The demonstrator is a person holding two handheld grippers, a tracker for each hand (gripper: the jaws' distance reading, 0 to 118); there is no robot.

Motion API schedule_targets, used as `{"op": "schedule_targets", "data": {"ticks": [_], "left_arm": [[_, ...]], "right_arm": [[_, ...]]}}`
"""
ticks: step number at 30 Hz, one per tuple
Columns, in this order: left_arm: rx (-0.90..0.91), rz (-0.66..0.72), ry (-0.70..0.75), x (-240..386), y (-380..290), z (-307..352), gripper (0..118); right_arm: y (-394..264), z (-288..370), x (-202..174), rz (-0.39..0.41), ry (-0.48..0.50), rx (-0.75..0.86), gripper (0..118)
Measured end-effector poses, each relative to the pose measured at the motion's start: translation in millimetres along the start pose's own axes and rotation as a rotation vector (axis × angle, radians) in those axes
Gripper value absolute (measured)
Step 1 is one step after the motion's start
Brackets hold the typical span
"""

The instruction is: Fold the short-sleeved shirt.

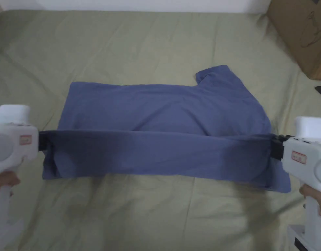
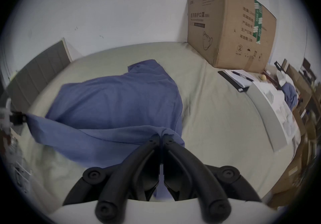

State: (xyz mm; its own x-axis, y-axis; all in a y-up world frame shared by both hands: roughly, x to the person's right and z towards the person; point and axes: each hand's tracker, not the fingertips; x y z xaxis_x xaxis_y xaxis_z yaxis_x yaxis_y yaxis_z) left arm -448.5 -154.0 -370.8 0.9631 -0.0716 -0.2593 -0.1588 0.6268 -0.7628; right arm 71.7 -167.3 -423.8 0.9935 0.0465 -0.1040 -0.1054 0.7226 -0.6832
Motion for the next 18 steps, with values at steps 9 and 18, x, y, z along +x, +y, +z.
{"op": "schedule_targets", "data": {"ticks": [9, 18], "left_arm": [[-0.106, 0.068, 0.01, 1, 1, -59, 99], [0.014, 0.154, -0.081, -24, -68, 46, 96]], "right_arm": [[-18, -56, 12, -0.044, -0.004, -0.119, 106], [-52, 54, 18, -0.054, 0.08, 0.055, 63]]}}
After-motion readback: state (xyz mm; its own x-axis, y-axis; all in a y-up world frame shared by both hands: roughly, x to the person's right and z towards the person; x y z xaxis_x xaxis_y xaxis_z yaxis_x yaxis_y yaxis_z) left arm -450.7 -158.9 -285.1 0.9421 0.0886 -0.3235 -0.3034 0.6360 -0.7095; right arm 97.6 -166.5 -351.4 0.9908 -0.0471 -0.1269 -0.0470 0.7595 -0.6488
